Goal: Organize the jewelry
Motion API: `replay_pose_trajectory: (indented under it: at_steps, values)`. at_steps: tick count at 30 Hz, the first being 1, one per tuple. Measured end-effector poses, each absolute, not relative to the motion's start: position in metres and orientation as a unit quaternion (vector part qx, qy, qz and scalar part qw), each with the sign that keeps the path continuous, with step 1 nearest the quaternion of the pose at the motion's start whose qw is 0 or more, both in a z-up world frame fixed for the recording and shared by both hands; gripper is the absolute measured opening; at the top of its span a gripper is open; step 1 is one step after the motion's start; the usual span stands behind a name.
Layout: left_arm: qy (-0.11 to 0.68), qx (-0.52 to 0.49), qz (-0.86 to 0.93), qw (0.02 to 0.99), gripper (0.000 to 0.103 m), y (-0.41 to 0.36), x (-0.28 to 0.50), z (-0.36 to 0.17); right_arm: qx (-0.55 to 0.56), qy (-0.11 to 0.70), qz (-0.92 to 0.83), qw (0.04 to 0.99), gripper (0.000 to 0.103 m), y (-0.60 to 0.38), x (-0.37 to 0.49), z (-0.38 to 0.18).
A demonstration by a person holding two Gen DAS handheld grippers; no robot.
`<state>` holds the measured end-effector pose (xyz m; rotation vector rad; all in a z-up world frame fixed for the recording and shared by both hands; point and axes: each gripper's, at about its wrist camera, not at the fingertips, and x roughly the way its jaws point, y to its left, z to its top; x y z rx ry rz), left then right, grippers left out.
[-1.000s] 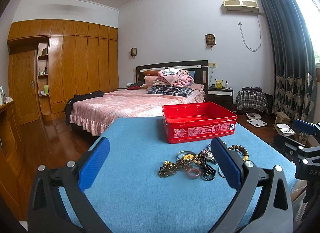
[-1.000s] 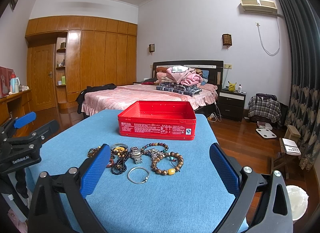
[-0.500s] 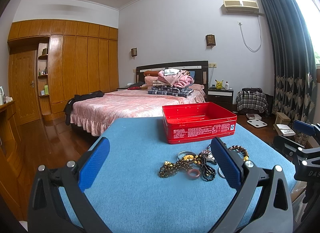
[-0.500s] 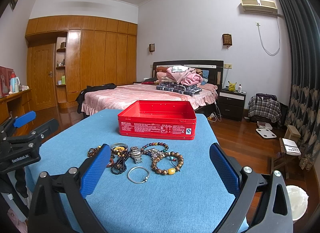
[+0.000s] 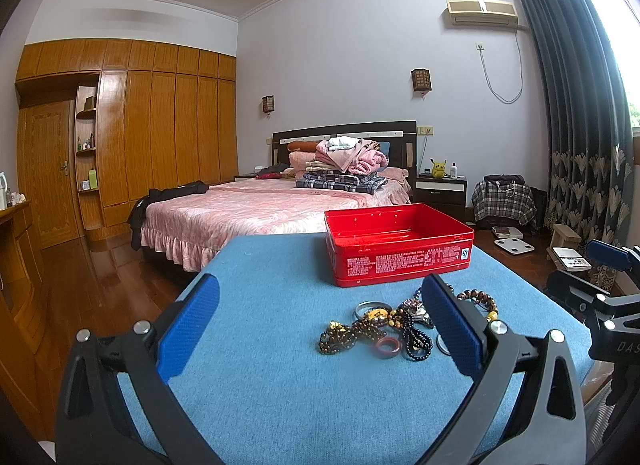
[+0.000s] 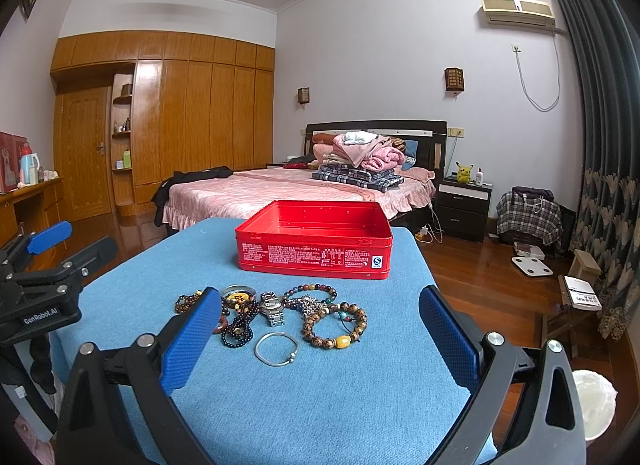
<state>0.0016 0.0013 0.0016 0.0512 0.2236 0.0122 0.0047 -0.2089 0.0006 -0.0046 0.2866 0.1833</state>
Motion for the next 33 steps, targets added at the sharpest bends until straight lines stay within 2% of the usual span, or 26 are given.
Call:
replay_pose_trajectory:
  at_steps: [15,26,29,32,33]
  values:
    - [0.118,0.022,0.01,0.993,0.098,0.005,0.003,0.001,0.002,0.149,0.093,0.984,0.097,-0.212,0.007,-0.003]
    - [0.175,0.019,0.006,0.984,0.098,-0.002,0.027,-0.023,0.017,0.175,0.093,0.98,0.096,-0.219,0.022,-0.021]
    - [0.192,0.02,-0.003,0.981,0.098,-0.007,0.035,-0.034,0.017,0.192,0.101,0.976,0.086,-0.215,0.029,-0.028]
    - [0.209,0.028,-0.011,0.978,0.096,-0.014,0.043,-0.045,0.012,0.217,0.117,0.969,0.069,-0.21,0.04,-0.038]
    - [0.213,0.03,-0.012,0.977,0.096,-0.015,0.045,-0.049,0.011,0.226,0.123,0.966,0.067,-0.207,0.044,-0.043]
